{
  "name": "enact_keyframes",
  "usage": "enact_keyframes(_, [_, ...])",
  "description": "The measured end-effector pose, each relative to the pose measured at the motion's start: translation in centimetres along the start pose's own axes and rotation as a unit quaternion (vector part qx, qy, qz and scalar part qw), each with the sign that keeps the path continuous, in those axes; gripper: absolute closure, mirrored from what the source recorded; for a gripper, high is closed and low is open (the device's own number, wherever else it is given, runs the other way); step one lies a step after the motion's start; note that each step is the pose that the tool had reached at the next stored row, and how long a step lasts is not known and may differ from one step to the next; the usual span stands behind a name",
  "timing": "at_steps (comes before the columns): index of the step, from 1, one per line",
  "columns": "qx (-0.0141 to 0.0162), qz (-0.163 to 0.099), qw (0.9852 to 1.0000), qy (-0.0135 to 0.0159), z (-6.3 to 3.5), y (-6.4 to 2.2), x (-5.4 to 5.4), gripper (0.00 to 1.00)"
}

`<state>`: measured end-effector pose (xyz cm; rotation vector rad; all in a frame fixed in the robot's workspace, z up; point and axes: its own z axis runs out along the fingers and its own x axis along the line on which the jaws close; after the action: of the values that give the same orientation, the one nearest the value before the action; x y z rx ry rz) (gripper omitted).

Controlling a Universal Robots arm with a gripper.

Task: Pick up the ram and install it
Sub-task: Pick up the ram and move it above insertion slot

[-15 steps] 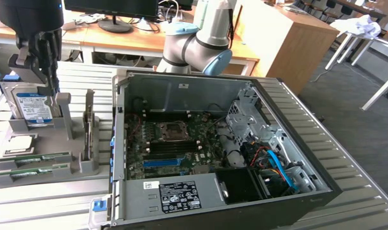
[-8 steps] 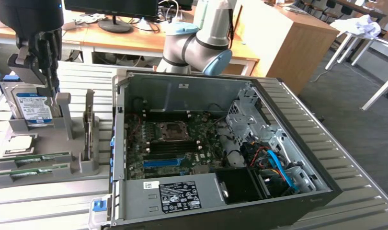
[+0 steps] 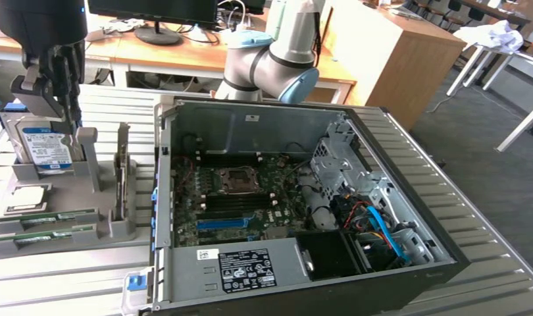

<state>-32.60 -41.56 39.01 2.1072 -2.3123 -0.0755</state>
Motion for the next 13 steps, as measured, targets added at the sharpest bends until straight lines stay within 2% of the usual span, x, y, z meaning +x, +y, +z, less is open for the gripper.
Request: enact_keyframes(13, [0.0000, 0.000, 1.0000, 0.0000, 0.86, 0.06, 0.05, 0.64])
